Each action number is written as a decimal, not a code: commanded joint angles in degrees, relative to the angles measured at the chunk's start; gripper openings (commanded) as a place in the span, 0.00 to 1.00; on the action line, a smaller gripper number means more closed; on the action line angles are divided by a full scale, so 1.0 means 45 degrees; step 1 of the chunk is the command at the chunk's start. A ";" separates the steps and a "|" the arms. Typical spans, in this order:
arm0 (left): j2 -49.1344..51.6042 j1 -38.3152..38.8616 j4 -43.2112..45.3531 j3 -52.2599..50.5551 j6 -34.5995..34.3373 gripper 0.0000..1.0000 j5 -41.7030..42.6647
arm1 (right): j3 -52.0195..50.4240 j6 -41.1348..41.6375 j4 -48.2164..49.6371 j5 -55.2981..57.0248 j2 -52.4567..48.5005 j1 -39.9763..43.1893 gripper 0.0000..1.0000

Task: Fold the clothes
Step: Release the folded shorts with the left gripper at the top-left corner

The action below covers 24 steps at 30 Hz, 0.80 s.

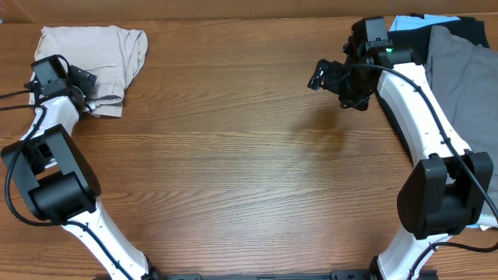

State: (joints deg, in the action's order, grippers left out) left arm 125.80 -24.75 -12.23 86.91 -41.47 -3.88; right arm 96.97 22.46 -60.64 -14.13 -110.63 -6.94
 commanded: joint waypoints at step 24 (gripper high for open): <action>-0.9559 -0.0243 -0.6815 0.0058 0.2880 1.00 0.3395 | 0.4930 -0.3113 -0.2943 -0.0185 0.3220 0.0010 1.00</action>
State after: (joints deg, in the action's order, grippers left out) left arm 84.05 -26.28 -41.47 86.98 -30.13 8.49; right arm 112.20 11.94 -71.46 -15.66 -104.36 -6.94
